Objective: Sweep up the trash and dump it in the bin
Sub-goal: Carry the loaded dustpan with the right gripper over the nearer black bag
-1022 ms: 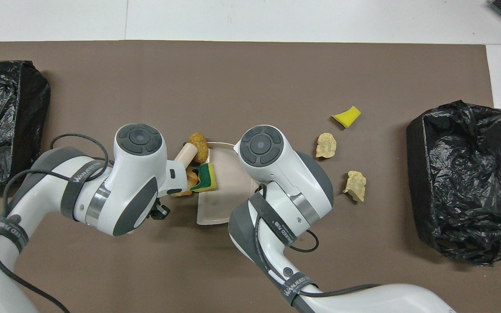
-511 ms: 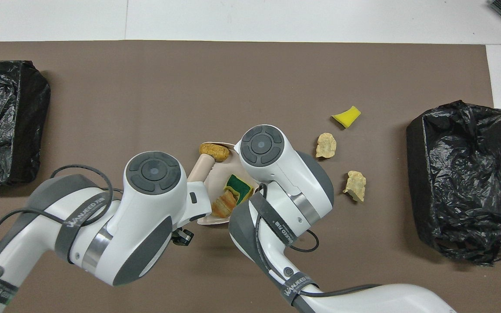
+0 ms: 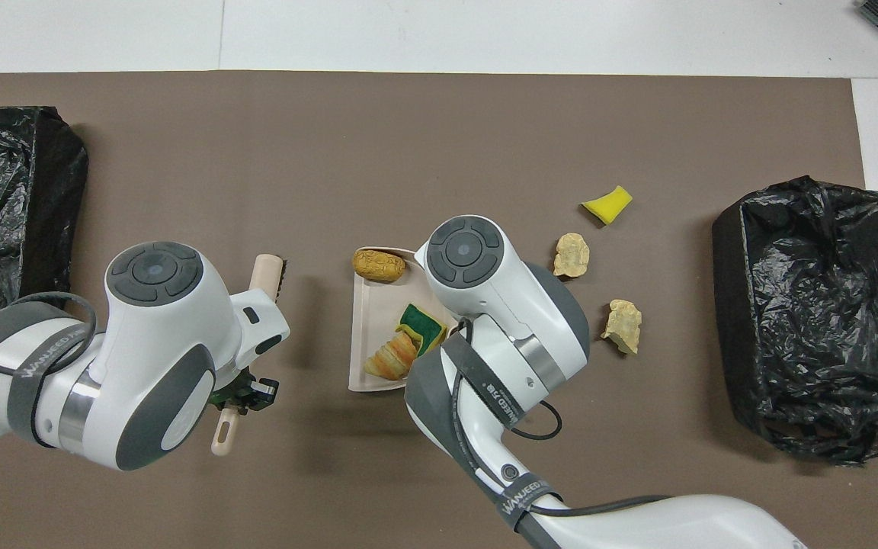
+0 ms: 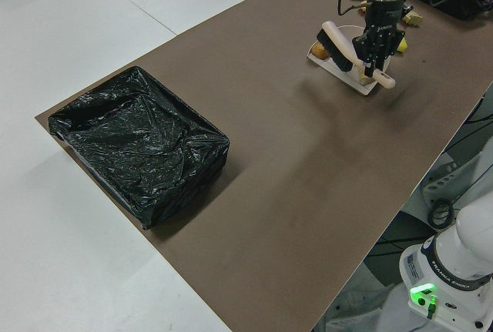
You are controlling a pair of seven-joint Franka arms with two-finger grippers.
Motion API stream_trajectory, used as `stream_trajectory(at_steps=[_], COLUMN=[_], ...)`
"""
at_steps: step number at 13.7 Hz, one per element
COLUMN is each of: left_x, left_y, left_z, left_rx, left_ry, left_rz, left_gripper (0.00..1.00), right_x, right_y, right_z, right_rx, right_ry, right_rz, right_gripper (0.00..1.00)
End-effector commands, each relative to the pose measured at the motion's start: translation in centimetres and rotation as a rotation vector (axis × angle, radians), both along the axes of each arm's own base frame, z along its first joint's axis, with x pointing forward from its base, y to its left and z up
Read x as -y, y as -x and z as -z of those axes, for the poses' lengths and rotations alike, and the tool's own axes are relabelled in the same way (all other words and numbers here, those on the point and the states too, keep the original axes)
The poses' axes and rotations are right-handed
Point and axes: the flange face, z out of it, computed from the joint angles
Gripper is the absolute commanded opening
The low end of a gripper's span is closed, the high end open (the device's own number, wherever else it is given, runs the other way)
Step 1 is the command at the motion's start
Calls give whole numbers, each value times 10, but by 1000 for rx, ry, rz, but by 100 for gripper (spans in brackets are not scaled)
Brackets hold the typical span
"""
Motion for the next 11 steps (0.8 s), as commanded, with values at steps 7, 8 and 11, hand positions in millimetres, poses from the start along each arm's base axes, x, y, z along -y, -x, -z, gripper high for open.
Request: stream_trajectory(at_steps=[7,8,11], left_x=[9,15,23], left_y=[14,16,17], left_z=[8,8,7], left_rx=[59,58,59], left_ry=[4,22,41], left_rz=[-84,-81,-66], left_gripper=[0,0,0], right_x=[45,56,93], right_y=[-15,-19,-27], right_z=[-26,-37,-66], right_rx=[9,4,9], right_ry=[-56,-85,-116], right_rz=[64,71,105], right_gripper=[0,0,0])
